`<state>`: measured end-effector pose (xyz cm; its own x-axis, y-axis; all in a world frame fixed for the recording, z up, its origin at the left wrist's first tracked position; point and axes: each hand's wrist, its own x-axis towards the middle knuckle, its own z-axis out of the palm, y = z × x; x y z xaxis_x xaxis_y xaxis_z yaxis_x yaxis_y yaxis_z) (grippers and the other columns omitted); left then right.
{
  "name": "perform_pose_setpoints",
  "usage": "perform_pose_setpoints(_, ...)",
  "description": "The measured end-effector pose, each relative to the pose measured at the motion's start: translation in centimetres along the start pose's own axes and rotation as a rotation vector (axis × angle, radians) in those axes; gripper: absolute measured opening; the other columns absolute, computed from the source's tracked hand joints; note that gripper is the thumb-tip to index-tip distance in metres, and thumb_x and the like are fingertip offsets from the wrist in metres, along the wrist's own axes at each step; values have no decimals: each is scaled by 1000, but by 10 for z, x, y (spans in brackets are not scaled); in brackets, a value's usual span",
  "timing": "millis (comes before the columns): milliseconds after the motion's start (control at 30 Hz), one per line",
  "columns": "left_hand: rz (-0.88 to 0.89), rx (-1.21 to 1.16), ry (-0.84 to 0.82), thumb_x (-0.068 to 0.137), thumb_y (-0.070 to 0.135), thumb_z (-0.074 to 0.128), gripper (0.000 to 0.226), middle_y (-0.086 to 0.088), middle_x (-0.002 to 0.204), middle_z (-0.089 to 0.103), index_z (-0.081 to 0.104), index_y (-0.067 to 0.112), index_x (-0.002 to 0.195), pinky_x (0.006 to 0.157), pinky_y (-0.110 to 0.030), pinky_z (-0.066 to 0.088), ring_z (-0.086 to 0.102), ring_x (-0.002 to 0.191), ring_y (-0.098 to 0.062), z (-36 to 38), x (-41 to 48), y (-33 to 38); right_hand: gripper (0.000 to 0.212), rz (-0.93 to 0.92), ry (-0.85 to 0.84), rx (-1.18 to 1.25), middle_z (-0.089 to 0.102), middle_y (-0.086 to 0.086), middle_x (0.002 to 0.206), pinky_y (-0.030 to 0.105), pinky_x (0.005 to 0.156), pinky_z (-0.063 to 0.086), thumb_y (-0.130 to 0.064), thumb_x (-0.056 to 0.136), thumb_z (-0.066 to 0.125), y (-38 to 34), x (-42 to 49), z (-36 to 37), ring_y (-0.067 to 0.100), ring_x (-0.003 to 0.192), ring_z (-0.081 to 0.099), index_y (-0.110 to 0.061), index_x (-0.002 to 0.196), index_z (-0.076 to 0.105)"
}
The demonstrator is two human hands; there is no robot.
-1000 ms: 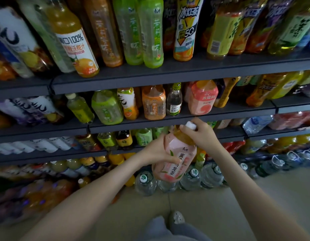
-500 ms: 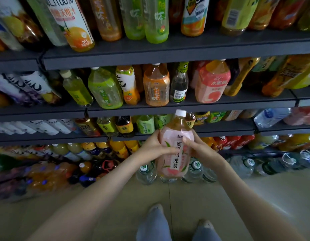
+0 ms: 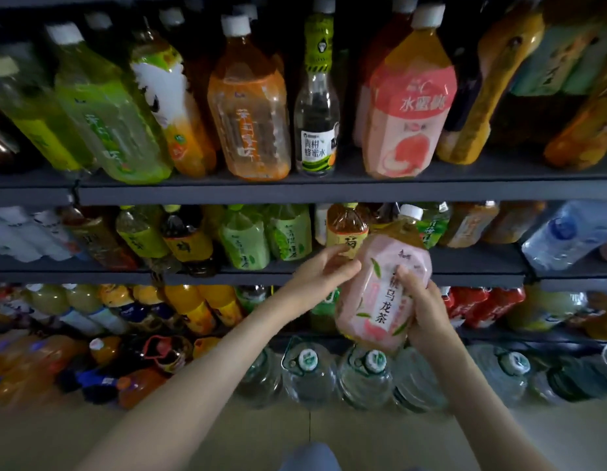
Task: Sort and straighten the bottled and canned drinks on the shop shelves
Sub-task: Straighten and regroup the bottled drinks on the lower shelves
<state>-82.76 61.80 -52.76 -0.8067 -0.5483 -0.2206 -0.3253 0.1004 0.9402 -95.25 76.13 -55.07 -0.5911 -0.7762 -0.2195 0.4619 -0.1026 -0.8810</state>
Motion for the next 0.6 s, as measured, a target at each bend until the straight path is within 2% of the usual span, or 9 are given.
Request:
perform_pose_setpoints(67, 100, 166, 251, 91, 38, 59, 45, 7, 115, 59, 47, 21, 131, 93, -27, 48, 58, 108, -9, 7, 20, -22, 35, -72, 17, -13, 74, 6, 81, 28, 58, 57, -27, 74, 65, 14, 17, -21, 21, 74, 72, -7, 102, 60)
perform_pose_setpoints(133, 203, 319, 452, 88, 37, 63, 56, 3, 125, 53, 41, 19, 136, 94, -23, 43, 51, 111, -7, 10, 42, -45, 60, -141, 56, -42, 73, 10, 91, 31, 61, 57, -38, 64, 82, 30, 38, -42, 24, 81, 72, -6, 110, 60)
perform_pose_setpoints(200, 255, 388, 551, 85, 38, 67, 72, -2, 137, 41, 30, 15, 143, 95, -16, 32, 41, 122, -10, 14, 64, -61, 78, -197, 118, -36, 70, 17, 104, 34, 65, 57, -41, 58, 85, 45, 58, -59, 28, 88, 71, -3, 119, 56)
perform_pose_setpoints(300, 312, 408, 610, 76, 38, 76, 97, -10, 143, 32, 17, 8, 147, 103, -23, 29, 32, 133, -20, 27, 101, -79, 92, -310, 155, -92, 66, 20, 112, 41, 72, 57, -53, 49, 87, 63, 86, -78, 32, 94, 69, -6, 121, 54)
perform_pose_setpoints(367, 373, 407, 642, 69, 36, 82, 109, -15, 140, 33, 13, 3, 147, 107, -30, 32, 33, 131, -26, 38, 123, -90, 90, -395, 154, -120, 65, 18, 112, 45, 77, 56, -54, 48, 87, 69, 103, -89, 31, 96, 68, -11, 119, 54)
perform_pose_setpoints(433, 440, 383, 703, 65, 33, 86, 111, -20, 134, 37, 16, -4, 143, 105, -38, 39, 38, 125, -31, 47, 143, -104, 78, -465, 135, -130, 64, 16, 112, 46, 78, 56, -42, 57, 84, 73, 120, -98, 31, 97, 67, -12, 122, 52)
perform_pose_setpoints(533, 532, 361, 787, 63, 33, 86, 106, -17, 128, 38, 21, -4, 139, 97, -36, 43, 40, 119, -29, 52, 159, -121, 59, -569, 104, -156, 66, 7, 104, 37, 69, 57, -27, 67, 76, 73, 142, -114, 23, 90, 69, -14, 120, 51)
perform_pose_setpoints(600, 596, 349, 801, 63, 35, 84, 108, -14, 128, 36, 18, -1, 140, 97, -35, 43, 38, 119, -26, 51, 166, -128, 52, -632, 73, -197, 67, 3, 101, 34, 67, 58, -29, 67, 75, 68, 154, -125, 22, 89, 69, -21, 114, 54)
